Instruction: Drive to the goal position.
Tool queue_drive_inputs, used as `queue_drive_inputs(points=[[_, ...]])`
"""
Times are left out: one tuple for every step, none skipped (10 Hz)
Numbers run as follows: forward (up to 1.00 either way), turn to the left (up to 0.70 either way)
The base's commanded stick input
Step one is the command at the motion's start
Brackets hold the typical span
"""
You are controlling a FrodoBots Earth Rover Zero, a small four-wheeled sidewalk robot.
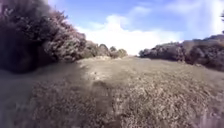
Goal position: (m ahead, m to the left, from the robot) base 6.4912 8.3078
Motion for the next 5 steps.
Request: queue_drive_inputs(points=[[0.7, 0.0], [0.7, 0.0], [0.7, 0.0], [0.48, 0.0], [0.02, 0.0]])
